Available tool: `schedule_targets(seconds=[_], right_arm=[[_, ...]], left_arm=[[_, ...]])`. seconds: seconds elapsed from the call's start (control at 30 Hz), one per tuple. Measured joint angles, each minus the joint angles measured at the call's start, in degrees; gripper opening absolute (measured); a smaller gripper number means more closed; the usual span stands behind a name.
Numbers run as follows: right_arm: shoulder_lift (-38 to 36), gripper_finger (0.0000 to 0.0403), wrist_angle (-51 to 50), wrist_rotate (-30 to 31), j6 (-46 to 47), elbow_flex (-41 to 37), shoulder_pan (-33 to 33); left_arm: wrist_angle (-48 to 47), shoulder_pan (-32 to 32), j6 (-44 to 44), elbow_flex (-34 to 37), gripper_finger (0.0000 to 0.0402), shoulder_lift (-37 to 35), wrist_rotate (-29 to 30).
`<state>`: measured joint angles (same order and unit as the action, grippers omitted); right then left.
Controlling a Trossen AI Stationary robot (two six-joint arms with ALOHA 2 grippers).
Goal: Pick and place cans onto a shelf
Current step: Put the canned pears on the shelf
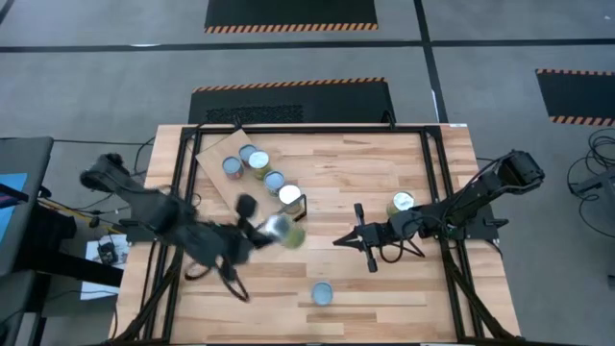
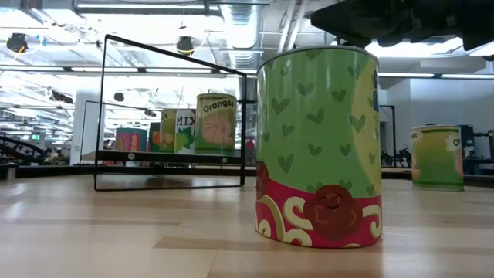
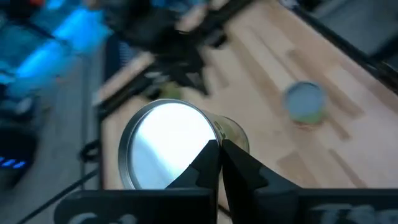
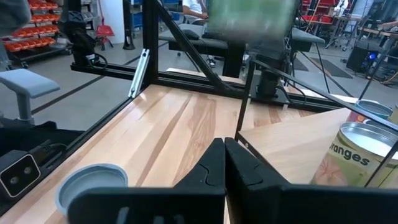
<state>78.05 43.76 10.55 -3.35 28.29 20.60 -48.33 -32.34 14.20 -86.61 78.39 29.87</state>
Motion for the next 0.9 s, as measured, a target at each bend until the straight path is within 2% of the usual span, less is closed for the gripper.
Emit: schedule_targets(seconds=[0.17,0.37,0.47,0.63,0.83,0.9], right_arm=[[0.0,0.0011,0.15,0.0,-0.09,0.0,-0.07],[0.01,0.0011,0.2,0.0,-0.11,0.0,-0.07],[0.0,0.0011,0.2,0.0,-0.11,0.0,-0.07],[-0.01,0.0011,0.49,0.0,-0.11,0.0,-0.07],[-0.01,0.0011,0.64,0.0,-0.11,0.0,-0.07],[-0.01,0.0011,1.0,0.0,-0.11,0.0,-0.07]], left_arm=[[-8.42,1.13,-11.32,-0.03,0.0,-7.75,8.62],[-25.98,6.46,-29.19,0.24,0.0,-13.84,11.02],[-31.35,9.26,-34.04,3.38,0.0,-15.62,12.01],[-29.26,13.45,-34.95,14.58,0.0,-18.66,9.41],[-16.65,20.04,-30.77,28.43,0.0,-22.08,4.33],[-15.0,23.21,-29.68,31.52,0.0,-22.38,3.51]])
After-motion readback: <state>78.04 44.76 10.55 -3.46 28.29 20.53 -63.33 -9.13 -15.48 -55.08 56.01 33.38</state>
